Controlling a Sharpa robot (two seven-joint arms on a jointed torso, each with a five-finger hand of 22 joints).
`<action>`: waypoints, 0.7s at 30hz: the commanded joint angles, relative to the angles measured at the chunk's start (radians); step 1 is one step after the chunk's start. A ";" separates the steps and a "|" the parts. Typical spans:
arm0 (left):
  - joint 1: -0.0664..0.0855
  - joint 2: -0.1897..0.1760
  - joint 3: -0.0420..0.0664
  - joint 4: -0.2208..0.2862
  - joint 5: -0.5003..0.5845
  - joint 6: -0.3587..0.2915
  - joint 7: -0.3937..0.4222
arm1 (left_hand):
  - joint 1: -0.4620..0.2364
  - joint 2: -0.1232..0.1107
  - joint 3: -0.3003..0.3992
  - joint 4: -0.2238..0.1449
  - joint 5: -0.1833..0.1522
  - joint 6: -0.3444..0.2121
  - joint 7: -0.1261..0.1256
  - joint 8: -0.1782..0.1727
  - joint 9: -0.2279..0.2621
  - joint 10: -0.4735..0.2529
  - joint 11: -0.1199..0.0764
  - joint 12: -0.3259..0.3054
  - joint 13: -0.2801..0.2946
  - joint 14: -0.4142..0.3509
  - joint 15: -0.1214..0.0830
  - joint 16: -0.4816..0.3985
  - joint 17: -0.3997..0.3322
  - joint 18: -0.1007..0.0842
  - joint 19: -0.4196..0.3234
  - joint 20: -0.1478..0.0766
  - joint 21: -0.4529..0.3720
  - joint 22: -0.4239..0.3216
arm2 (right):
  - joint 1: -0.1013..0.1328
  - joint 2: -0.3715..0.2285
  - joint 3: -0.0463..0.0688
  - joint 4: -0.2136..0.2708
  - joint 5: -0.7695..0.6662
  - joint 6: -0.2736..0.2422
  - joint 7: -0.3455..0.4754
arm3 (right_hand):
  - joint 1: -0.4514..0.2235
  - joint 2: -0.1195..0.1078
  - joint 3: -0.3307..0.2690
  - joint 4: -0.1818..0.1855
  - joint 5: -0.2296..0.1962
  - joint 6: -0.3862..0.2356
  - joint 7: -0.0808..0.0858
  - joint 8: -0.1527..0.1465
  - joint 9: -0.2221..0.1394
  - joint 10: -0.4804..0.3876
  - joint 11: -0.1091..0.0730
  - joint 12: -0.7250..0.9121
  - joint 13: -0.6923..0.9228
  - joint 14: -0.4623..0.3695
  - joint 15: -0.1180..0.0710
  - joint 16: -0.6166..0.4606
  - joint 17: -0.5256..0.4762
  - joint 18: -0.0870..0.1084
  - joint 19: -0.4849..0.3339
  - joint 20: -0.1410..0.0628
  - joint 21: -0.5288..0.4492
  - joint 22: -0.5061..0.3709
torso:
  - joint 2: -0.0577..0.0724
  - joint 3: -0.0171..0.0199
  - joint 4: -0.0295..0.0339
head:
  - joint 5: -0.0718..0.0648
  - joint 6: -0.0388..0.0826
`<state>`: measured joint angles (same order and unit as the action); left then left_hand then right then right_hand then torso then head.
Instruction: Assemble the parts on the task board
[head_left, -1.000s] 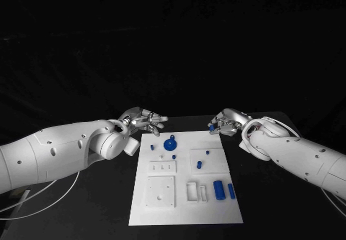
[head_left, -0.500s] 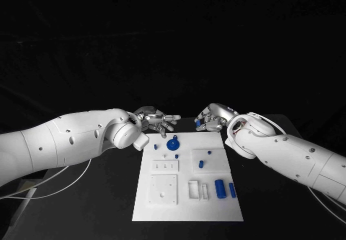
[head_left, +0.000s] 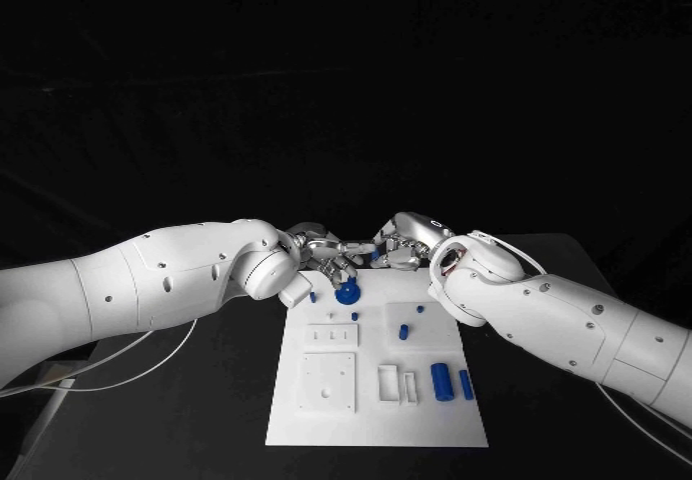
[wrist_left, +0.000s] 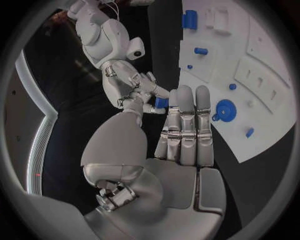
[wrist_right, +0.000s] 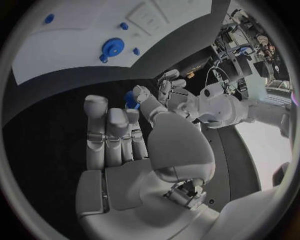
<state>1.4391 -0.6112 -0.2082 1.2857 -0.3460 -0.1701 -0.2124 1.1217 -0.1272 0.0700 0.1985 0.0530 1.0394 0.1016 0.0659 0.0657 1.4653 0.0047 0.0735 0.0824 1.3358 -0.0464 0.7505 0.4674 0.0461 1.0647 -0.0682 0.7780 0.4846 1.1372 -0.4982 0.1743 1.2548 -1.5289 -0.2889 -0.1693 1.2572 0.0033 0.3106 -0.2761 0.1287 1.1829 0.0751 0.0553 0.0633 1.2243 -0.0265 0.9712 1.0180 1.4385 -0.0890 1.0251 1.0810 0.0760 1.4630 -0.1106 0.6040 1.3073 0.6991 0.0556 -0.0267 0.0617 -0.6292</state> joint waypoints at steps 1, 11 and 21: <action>0.002 0.007 0.000 -0.003 -0.028 -0.006 -0.041 | 0.003 -0.005 0.000 0.006 -0.003 0.005 -0.002 -0.002 0.000 0.032 0.008 -0.005 -0.002 -0.008 -0.001 -0.005 -0.002 0.000 -0.007 0.001 -0.006 0.000 | 0.000 0.005 -0.002 0.005 -0.026 -0.002 -0.024 | -0.004 -0.008 0.008 0.000 0.004 0.008 -0.002 0.007 0.001 0.010 0.000 -0.004 -0.002 0.007 0.001 -0.002 0.001 0.001 0.028 0.003 0.005 0.070 | 0.003 0.0007 0.0016 | -0.001 0.004; -0.001 0.011 -0.001 0.002 -0.037 -0.039 -0.044 | -0.023 0.023 -0.008 -0.041 0.041 0.107 -0.037 -0.004 0.196 0.033 -0.003 0.017 0.019 -0.014 -0.014 0.036 0.008 -0.008 -0.013 -0.010 0.006 0.032 | -0.002 0.011 -0.008 0.016 -0.030 0.008 -0.026 | -0.005 -0.008 0.010 0.001 0.005 0.011 -0.002 0.007 0.001 0.011 -0.001 -0.004 -0.002 0.007 0.001 -0.002 0.002 0.000 0.029 0.003 0.005 0.070 | 0.004 0.0006 0.0004 | 0.000 0.003; -0.005 0.012 -0.001 0.001 -0.048 -0.065 -0.046 | -0.038 -0.017 0.005 0.007 0.047 0.087 -0.053 -0.001 0.582 0.018 -0.015 0.064 0.060 -0.035 -0.016 0.101 0.005 -0.011 -0.024 -0.014 0.016 0.082 | -0.007 0.016 -0.013 0.022 -0.030 0.017 -0.025 | -0.005 -0.007 0.012 0.001 0.005 0.012 -0.003 0.007 0.001 0.010 -0.001 -0.005 -0.003 0.007 0.001 -0.004 0.002 0.000 0.029 0.002 0.003 0.070 | 0.006 0.0011 0.0018 | -0.006 0.006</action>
<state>1.4349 -0.6017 -0.2097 1.2858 -0.3817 -0.2126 -0.2568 1.0863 -0.1346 0.0742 0.2004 0.0965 1.1323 0.0481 0.0659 0.6380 1.4649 -0.0024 0.1316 0.1411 1.3067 -0.0635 0.8483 0.4740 0.0461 1.0504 -0.0825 0.7917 0.5641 1.1314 -0.4832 0.1618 1.2749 -1.5479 -0.2850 -0.1916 1.2585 0.0020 0.3169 -0.2757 0.1279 1.1878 0.0717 0.0600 0.0635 1.2282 -0.0302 0.9712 1.0154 1.4384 -0.0889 1.0251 1.0822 0.0761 1.4630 -0.1106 0.6039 1.3073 0.7046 0.0570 -0.0254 0.0576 -0.6236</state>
